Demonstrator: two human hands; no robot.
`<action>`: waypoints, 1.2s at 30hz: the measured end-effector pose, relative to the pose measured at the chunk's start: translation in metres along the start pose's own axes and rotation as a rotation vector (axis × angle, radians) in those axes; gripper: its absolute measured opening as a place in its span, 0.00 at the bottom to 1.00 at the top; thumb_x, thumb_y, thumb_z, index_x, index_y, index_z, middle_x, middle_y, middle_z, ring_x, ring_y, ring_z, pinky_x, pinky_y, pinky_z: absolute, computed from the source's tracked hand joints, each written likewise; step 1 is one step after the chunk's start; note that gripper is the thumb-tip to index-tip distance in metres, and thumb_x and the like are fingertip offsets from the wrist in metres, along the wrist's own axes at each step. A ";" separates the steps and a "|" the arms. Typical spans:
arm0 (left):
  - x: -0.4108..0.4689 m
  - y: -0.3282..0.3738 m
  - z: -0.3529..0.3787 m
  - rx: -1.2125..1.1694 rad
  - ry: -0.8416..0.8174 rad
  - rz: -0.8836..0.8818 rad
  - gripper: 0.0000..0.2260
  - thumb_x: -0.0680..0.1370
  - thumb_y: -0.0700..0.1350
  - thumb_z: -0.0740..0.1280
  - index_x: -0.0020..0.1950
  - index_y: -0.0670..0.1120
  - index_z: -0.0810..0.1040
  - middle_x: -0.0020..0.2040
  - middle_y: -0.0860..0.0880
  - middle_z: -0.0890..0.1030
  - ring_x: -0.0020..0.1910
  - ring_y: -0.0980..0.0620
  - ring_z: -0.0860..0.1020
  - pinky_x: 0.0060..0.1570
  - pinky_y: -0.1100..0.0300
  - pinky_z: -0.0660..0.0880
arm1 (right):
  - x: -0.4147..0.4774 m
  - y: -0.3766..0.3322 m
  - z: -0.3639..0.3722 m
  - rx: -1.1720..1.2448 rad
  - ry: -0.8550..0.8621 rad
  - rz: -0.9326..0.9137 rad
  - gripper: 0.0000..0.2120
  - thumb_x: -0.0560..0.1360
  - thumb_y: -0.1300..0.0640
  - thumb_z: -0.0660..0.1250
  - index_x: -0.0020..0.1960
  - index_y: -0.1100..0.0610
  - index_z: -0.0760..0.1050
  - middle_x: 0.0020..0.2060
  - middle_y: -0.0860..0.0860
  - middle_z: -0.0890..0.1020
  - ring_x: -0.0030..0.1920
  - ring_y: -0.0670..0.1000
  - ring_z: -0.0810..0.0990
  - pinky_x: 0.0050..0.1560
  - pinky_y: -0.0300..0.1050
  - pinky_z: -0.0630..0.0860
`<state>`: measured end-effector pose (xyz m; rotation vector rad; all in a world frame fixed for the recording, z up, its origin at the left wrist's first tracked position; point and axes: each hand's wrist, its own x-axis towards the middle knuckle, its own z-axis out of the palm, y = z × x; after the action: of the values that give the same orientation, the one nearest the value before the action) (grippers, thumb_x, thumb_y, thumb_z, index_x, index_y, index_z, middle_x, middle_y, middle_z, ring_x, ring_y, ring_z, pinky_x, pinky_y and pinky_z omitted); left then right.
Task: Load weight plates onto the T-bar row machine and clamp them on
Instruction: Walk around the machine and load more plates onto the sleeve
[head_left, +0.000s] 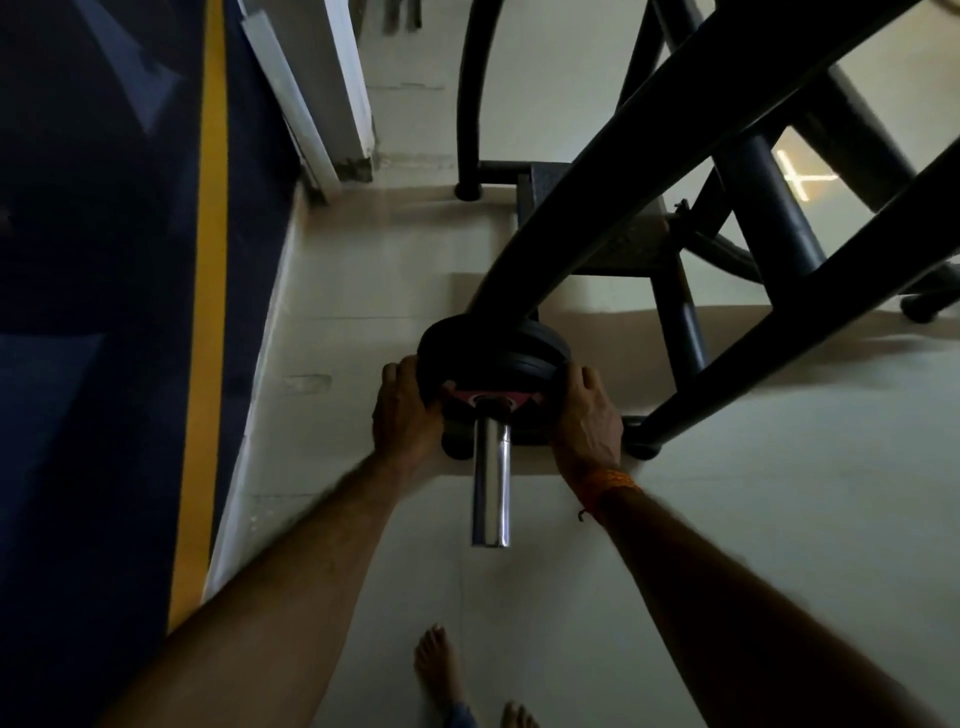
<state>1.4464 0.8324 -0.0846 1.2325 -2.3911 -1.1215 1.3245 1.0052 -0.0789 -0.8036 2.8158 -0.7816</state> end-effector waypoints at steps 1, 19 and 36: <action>-0.005 -0.004 -0.001 0.004 -0.007 0.010 0.20 0.78 0.55 0.67 0.65 0.46 0.72 0.61 0.44 0.72 0.57 0.42 0.76 0.52 0.52 0.72 | -0.003 0.003 -0.002 -0.007 -0.014 -0.018 0.19 0.80 0.52 0.67 0.67 0.58 0.71 0.56 0.56 0.76 0.49 0.57 0.78 0.42 0.47 0.72; -0.177 -0.052 -0.016 0.087 -0.068 0.020 0.09 0.81 0.48 0.64 0.58 0.43 0.75 0.51 0.44 0.79 0.50 0.44 0.79 0.45 0.55 0.73 | -0.160 0.030 -0.032 0.263 -0.180 -0.192 0.09 0.81 0.56 0.65 0.61 0.52 0.73 0.51 0.45 0.78 0.46 0.43 0.78 0.39 0.26 0.72; -0.449 0.111 -0.100 -0.093 0.030 0.365 0.21 0.78 0.63 0.64 0.62 0.51 0.76 0.54 0.53 0.80 0.52 0.55 0.78 0.46 0.61 0.72 | -0.393 0.051 -0.266 0.415 0.134 -0.046 0.15 0.79 0.49 0.57 0.63 0.53 0.71 0.53 0.52 0.77 0.54 0.53 0.76 0.51 0.39 0.74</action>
<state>1.7094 1.1652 0.1253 0.7373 -2.3816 -1.0728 1.5729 1.3655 0.1111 -0.7692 2.6033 -1.4120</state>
